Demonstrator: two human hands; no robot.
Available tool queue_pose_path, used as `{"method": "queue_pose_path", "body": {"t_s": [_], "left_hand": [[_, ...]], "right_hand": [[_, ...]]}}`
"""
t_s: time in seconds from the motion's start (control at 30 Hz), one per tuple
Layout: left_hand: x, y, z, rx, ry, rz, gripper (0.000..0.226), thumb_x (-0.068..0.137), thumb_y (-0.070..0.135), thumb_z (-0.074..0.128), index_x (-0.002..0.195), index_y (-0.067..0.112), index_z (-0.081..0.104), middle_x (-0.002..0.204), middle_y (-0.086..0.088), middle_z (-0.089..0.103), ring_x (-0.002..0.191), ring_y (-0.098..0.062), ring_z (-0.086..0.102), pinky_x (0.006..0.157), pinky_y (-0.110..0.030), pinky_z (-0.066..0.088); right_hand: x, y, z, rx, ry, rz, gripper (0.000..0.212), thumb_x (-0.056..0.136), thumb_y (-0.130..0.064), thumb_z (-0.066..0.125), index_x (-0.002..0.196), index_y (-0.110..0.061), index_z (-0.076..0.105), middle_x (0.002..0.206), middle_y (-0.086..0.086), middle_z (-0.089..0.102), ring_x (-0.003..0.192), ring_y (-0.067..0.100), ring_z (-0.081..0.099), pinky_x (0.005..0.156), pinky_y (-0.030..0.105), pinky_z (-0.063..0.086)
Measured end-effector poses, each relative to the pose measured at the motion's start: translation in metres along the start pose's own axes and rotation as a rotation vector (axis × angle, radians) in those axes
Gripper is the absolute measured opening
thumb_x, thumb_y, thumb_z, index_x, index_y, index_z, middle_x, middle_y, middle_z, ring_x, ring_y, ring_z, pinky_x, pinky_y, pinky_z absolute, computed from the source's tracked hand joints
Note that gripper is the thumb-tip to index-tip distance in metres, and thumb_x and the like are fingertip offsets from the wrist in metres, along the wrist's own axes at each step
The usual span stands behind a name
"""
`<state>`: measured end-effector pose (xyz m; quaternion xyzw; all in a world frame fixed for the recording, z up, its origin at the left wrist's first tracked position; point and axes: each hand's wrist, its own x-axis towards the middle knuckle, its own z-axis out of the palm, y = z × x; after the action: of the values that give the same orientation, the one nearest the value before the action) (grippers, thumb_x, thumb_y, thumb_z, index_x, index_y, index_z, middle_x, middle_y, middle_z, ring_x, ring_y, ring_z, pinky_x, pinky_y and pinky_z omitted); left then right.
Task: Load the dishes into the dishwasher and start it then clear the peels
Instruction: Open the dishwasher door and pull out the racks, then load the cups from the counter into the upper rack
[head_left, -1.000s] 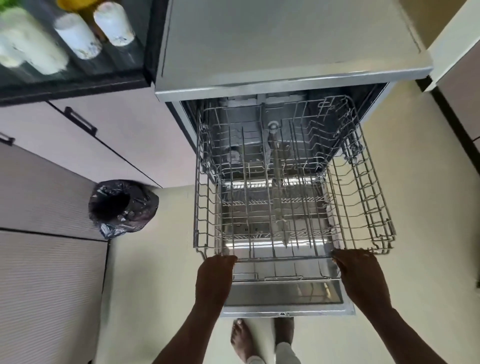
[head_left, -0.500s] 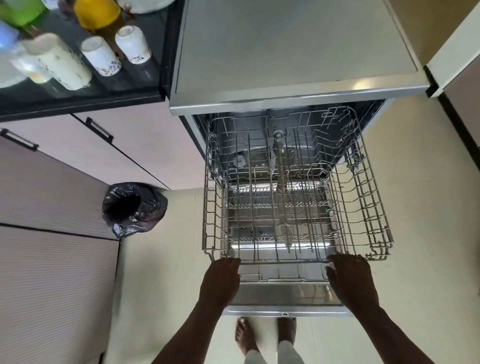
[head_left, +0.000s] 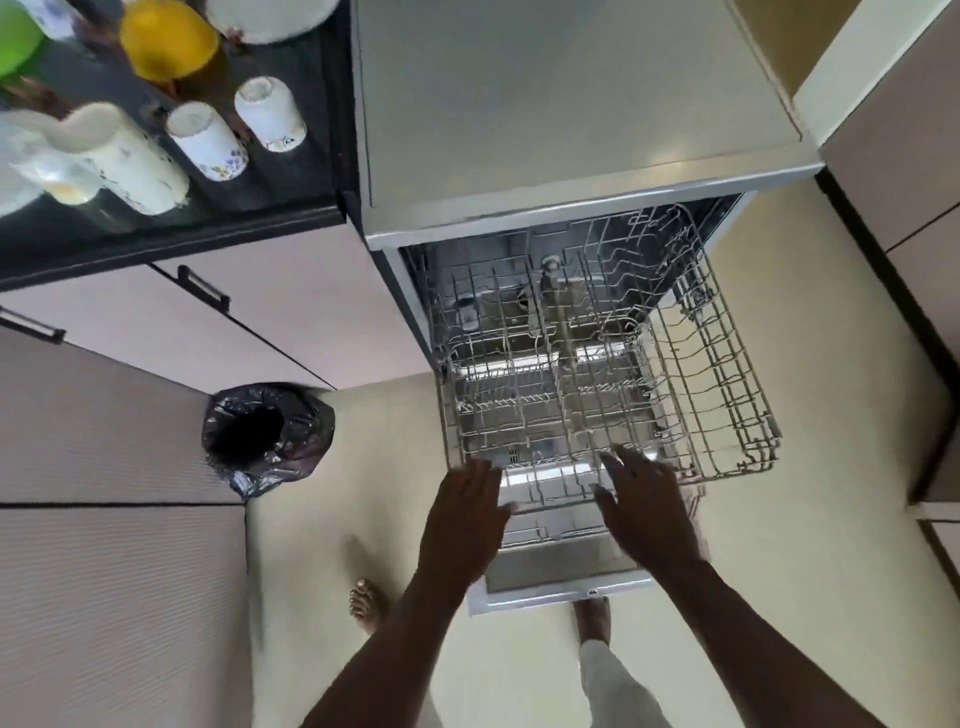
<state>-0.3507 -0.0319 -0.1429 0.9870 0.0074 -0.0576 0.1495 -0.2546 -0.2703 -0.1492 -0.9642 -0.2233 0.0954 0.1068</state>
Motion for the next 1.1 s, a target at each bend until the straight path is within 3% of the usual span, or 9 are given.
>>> {"method": "queue_pose_path", "body": {"t_s": [0.2,0.37,0.47,0.57,0.67,0.87,0.97,1.1], "left_hand": [[-0.008,-0.08,-0.086,-0.053,0.04,0.005,0.068,0.096,0.05,0.036,0.139,0.002,0.056,0.146,-0.018,0.053,0.139,-0.035,0.047,0.112,-0.054,0.04],[-0.055,-0.188,-0.149,0.006,0.129,-0.091,0.073,0.099,0.06,0.033,0.145,0.006,0.05,0.155,-0.014,0.044,0.147,-0.029,0.036,0.118,-0.048,0.023],[-0.085,-0.253,-0.184,-0.011,0.184,-0.183,0.076,0.102,0.064,0.026,0.144,0.006,0.051,0.156,-0.013,0.042,0.147,-0.028,0.036,0.116,-0.047,0.024],[-0.102,-0.31,-0.209,0.007,0.181,-0.28,0.078,0.103,0.065,0.022,0.15,0.006,0.043,0.163,-0.012,0.023,0.152,-0.03,0.024,0.12,-0.047,0.02],[-0.119,-0.351,-0.234,-0.017,0.238,-0.355,0.076,0.105,0.061,0.017,0.15,0.007,0.043,0.163,-0.011,0.026,0.152,-0.031,0.024,0.12,-0.048,0.022],[-0.101,-0.406,-0.284,-0.013,0.324,-0.407,0.076,0.105,0.058,0.015,0.136,0.005,0.059,0.149,-0.014,0.051,0.142,-0.032,0.043,0.11,-0.054,0.042],[-0.089,-0.428,-0.299,0.016,0.335,-0.425,0.075,0.104,0.061,0.017,0.139,0.007,0.056,0.151,-0.012,0.048,0.145,-0.029,0.038,0.114,-0.053,0.038],[-0.062,-0.448,-0.312,-0.03,0.356,-0.441,0.075,0.101,0.066,0.022,0.148,0.012,0.045,0.161,-0.008,0.035,0.153,-0.022,0.02,0.124,-0.044,0.019]], "right_hand": [[0.029,-0.146,-0.04,-0.009,0.053,0.055,0.062,0.101,-0.052,0.034,0.147,-0.013,0.048,0.154,0.016,0.044,0.141,0.035,0.043,0.111,0.054,0.037],[0.055,-0.273,-0.047,0.049,0.115,0.085,0.068,0.099,-0.056,0.031,0.145,-0.01,0.051,0.152,0.018,0.046,0.139,0.037,0.045,0.109,0.054,0.037],[0.083,-0.348,-0.048,0.103,0.138,0.019,0.072,0.101,-0.059,0.027,0.141,-0.006,0.055,0.147,0.022,0.051,0.134,0.041,0.05,0.105,0.057,0.041],[0.119,-0.411,-0.052,0.116,0.129,-0.079,0.079,0.1,-0.066,0.018,0.14,-0.009,0.055,0.146,0.02,0.052,0.133,0.04,0.051,0.105,0.057,0.041],[0.156,-0.467,-0.056,0.116,0.159,-0.179,0.07,0.097,-0.061,0.032,0.14,-0.011,0.056,0.149,0.018,0.05,0.135,0.039,0.049,0.106,0.056,0.041],[0.222,-0.546,-0.066,0.152,0.17,-0.274,0.067,0.1,-0.06,0.032,0.149,-0.016,0.044,0.158,0.014,0.038,0.145,0.035,0.035,0.114,0.053,0.034],[0.247,-0.568,-0.075,0.147,0.155,-0.317,0.062,0.102,-0.053,0.043,0.153,-0.018,0.037,0.161,0.012,0.032,0.149,0.033,0.029,0.117,0.053,0.032],[0.287,-0.573,-0.102,0.194,0.221,-0.311,0.066,0.092,-0.04,0.067,0.148,-0.015,0.042,0.158,0.016,0.033,0.145,0.039,0.031,0.113,0.056,0.037]]}}
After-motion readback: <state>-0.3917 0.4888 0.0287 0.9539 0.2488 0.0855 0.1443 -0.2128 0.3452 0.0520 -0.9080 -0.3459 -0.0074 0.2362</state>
